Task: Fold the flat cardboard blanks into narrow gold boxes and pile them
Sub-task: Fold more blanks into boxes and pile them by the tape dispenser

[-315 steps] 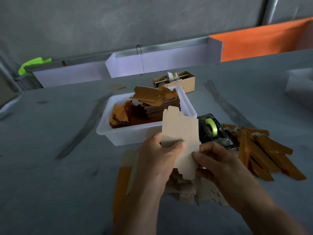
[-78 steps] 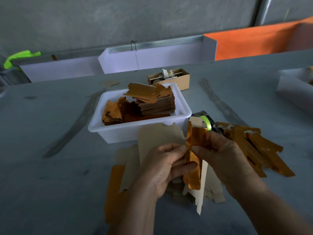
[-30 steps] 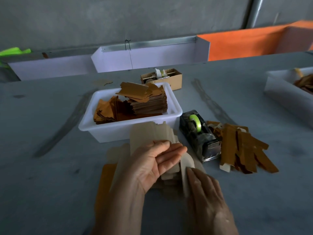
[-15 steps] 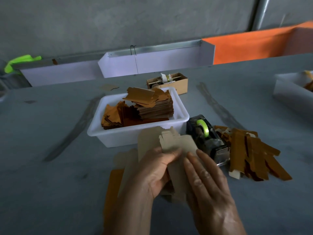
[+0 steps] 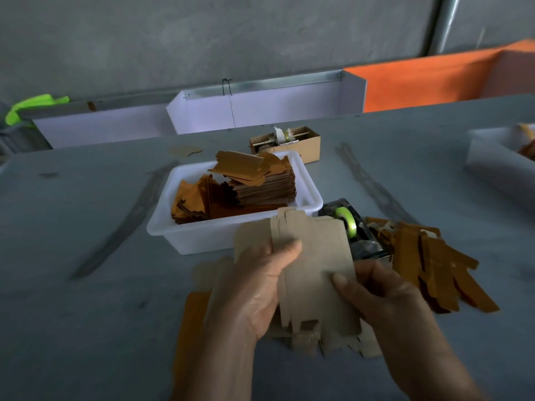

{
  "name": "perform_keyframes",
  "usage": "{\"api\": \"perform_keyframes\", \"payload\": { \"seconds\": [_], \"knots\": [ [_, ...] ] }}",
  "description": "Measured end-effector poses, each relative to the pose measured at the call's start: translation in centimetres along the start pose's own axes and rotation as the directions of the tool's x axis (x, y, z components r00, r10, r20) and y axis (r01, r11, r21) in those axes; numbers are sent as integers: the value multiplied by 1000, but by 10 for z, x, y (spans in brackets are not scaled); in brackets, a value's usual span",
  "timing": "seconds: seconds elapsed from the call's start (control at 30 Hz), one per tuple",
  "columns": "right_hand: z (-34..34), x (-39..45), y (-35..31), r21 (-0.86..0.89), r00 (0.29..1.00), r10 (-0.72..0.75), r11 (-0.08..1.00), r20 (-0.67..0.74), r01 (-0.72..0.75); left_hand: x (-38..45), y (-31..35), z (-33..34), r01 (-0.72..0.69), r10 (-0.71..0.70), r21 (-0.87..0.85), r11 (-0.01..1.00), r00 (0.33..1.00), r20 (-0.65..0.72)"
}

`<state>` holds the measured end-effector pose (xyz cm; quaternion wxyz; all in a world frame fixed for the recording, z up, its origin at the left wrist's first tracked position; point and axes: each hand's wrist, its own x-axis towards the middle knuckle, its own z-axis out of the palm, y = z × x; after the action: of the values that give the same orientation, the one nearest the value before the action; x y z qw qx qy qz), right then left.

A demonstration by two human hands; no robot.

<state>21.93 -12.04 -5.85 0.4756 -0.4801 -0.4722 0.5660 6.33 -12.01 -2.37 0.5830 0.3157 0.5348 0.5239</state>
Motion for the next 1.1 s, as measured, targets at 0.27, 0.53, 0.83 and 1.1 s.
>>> {"api": "perform_keyframes", "payload": {
  "seconds": [0.27, 0.53, 0.83, 1.1],
  "knots": [
    [13, 30, 3, -274, 991, -93, 960, -93, 64, 15, 4, -4, -190, 367, 590, 784, 909, -196],
    [9, 29, 7, -26, 994, -41, 999, -102, 39, 24, -13, -9, -162, 547, 774, 612, 793, -267],
    [10, 27, 7, 114, 998, 29, 993, -49, -23, 5, 1, 4, -232, 394, 548, 804, 897, -198],
    [9, 21, 7, 120, 999, 13, 993, -40, -8, 9, -9, 10, -141, 217, 349, 926, 958, -190]
  ]
}}
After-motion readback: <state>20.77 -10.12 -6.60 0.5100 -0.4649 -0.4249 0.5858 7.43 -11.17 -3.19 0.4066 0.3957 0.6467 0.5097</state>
